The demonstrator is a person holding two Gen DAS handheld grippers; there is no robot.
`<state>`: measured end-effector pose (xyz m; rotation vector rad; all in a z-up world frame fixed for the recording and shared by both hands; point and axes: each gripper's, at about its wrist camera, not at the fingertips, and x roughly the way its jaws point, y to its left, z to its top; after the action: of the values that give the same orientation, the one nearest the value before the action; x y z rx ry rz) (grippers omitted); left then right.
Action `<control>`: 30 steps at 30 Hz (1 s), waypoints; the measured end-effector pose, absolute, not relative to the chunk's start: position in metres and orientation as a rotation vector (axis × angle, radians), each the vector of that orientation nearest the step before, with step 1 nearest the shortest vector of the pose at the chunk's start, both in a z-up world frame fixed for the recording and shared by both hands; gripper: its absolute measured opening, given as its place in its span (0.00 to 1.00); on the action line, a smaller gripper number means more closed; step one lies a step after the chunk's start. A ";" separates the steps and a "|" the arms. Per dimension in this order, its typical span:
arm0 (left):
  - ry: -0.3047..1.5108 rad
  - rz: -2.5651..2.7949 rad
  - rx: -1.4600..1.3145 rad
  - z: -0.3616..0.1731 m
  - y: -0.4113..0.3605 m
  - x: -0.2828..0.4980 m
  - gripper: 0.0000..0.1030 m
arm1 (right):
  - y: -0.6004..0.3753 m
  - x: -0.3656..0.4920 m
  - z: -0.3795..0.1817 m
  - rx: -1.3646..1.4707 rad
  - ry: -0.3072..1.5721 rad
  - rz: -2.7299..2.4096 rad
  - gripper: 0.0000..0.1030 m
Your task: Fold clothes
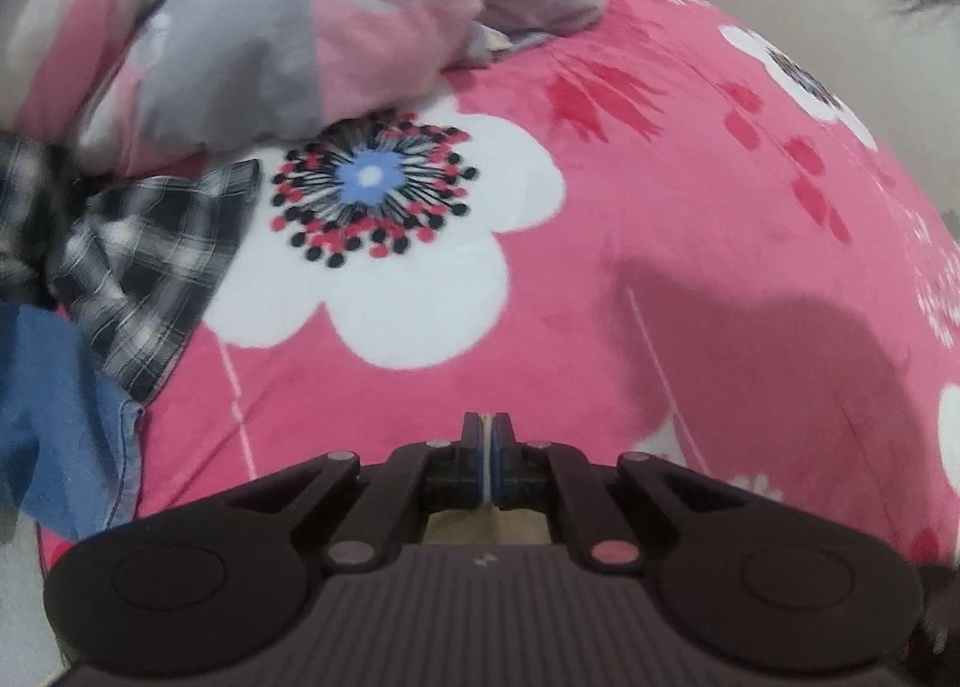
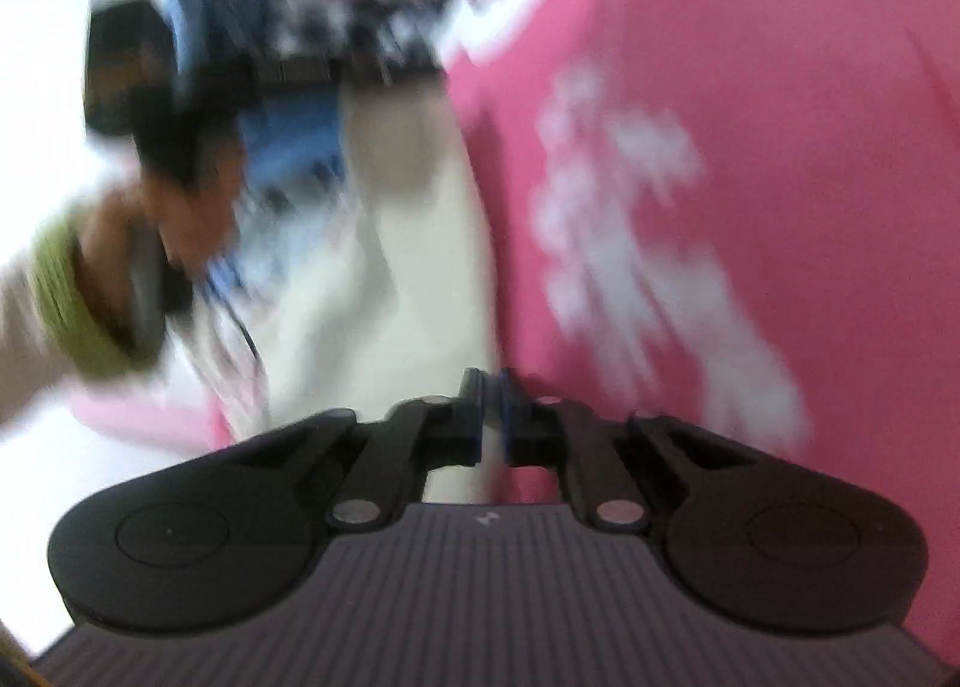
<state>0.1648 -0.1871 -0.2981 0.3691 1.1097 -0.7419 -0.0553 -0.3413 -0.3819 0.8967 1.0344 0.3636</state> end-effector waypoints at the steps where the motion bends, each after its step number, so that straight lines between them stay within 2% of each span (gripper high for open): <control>1: 1.119 -0.747 0.366 -0.300 -0.187 0.167 0.03 | -0.340 -0.064 -0.383 0.879 1.076 0.354 0.00; 5: 1.127 -0.767 0.391 -0.308 -0.191 0.168 0.03 | -0.358 -0.064 -0.367 0.964 0.961 0.302 0.03; 7: 1.133 -0.760 0.386 -0.313 -0.192 0.169 0.03 | -0.360 -0.049 -0.376 1.022 0.961 0.326 0.05; 10: 1.137 -0.756 0.384 -0.321 -0.194 0.169 0.03 | -0.335 -0.043 -0.391 0.983 1.088 0.399 0.03; 15: 1.133 -0.771 0.391 -0.334 -0.199 0.173 0.04 | -0.323 -0.101 -0.383 0.865 1.210 0.391 0.00; 17: 1.132 -0.778 0.395 -0.339 -0.201 0.175 0.06 | -0.329 -0.120 -0.378 0.910 1.211 0.348 0.00; 18: 1.138 -0.779 0.388 -0.340 -0.201 0.176 0.08 | -0.331 -0.124 -0.370 0.892 1.191 0.330 0.00; 19: 1.157 -0.780 0.364 -0.337 -0.199 0.178 0.16 | -0.332 -0.122 -0.361 0.870 1.153 0.318 0.01; 20: 1.179 -0.784 0.335 -0.333 -0.196 0.181 0.34 | -0.333 -0.120 -0.352 0.849 1.115 0.305 0.02; 22: 1.172 -0.773 0.295 -0.319 -0.183 0.182 0.52 | -0.331 -0.107 -0.336 0.810 1.030 0.298 0.02; 28: 1.123 -0.667 0.227 -0.265 -0.110 0.177 0.54 | -0.279 -0.034 -0.308 0.560 0.854 0.485 0.02; 30: 1.110 -0.610 0.245 -0.245 -0.075 0.175 0.53 | -0.266 -0.027 -0.311 0.478 0.887 0.522 0.02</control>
<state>0.1748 -0.0753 -0.2449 0.2449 1.1099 -0.6097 -0.0273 -0.2658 -0.3109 0.4785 0.8870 0.5216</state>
